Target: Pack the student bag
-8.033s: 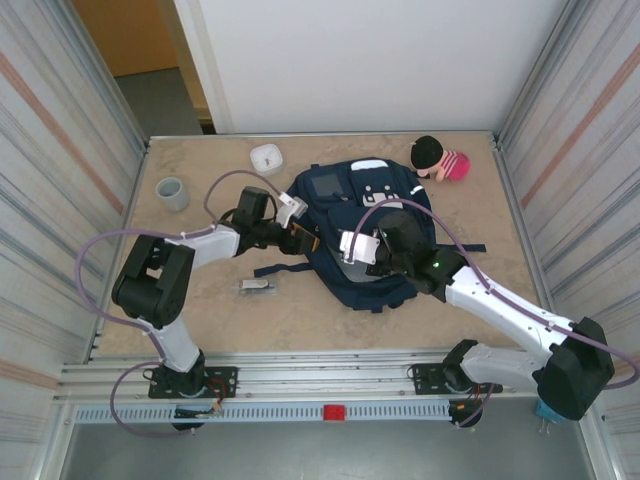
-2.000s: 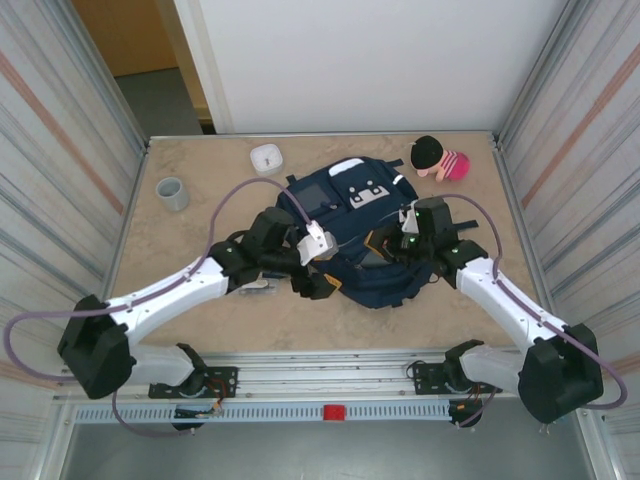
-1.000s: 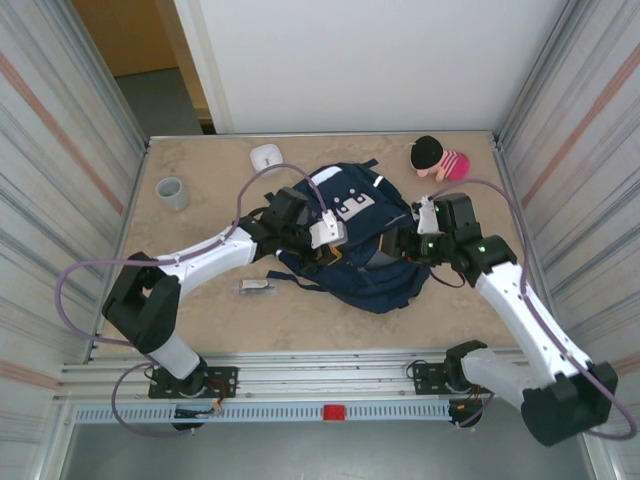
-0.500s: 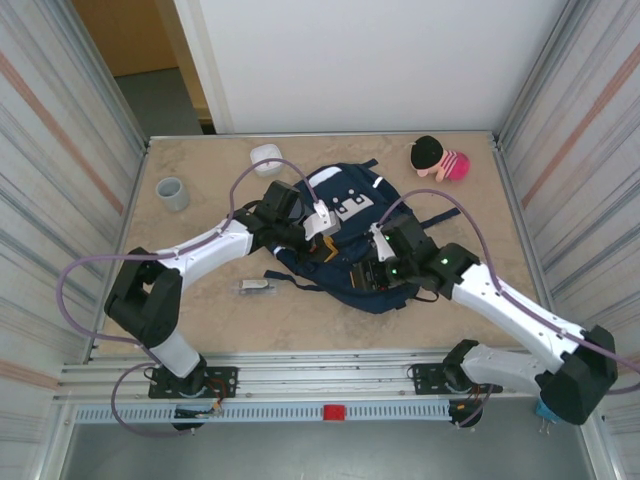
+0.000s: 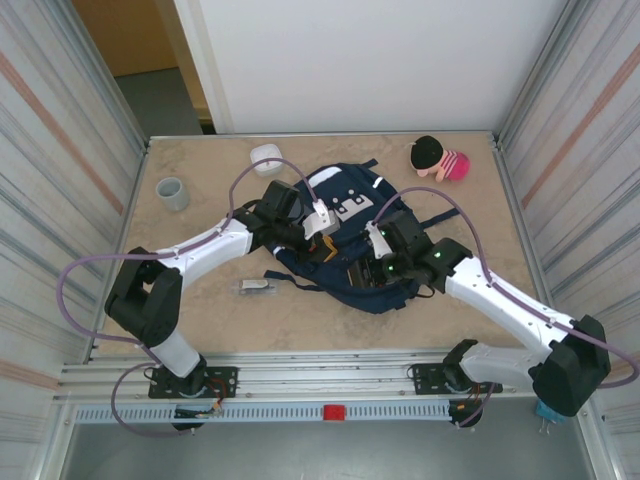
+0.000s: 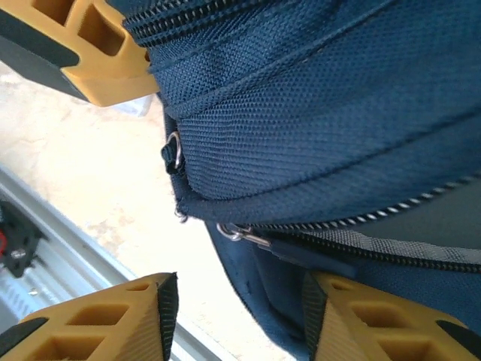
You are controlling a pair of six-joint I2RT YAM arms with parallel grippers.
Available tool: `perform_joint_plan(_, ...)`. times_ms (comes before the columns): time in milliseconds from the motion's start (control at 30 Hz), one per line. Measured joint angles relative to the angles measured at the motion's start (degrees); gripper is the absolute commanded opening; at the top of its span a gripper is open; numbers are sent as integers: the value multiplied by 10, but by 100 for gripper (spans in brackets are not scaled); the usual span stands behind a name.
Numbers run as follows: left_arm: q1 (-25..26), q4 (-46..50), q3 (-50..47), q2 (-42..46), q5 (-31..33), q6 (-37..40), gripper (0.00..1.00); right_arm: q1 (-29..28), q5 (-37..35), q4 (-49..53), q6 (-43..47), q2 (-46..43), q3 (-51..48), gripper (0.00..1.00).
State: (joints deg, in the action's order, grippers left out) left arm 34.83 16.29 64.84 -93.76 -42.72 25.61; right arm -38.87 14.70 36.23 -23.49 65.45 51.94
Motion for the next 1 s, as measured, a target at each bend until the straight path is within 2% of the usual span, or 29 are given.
perform_joint_plan(267,-4,0,0,0,-8,0,1,91,82,2,-19,-49,-43,55)
perform_joint_plan(467,-4,0,0,0,-9,-2,2,96,115,-18,-33,-37,-62,53)
perform_joint_plan(833,-4,-3,0,0,-10,-7,2,97,150,-81,-43,-23,-61,38)
perform_joint_plan(933,-4,-3,0,0,-10,-11,2,97,152,-82,-43,-12,-60,37)
perform_joint_plan(1000,-4,-3,0,0,-10,-11,2,96,154,-84,-42,-5,-59,40)
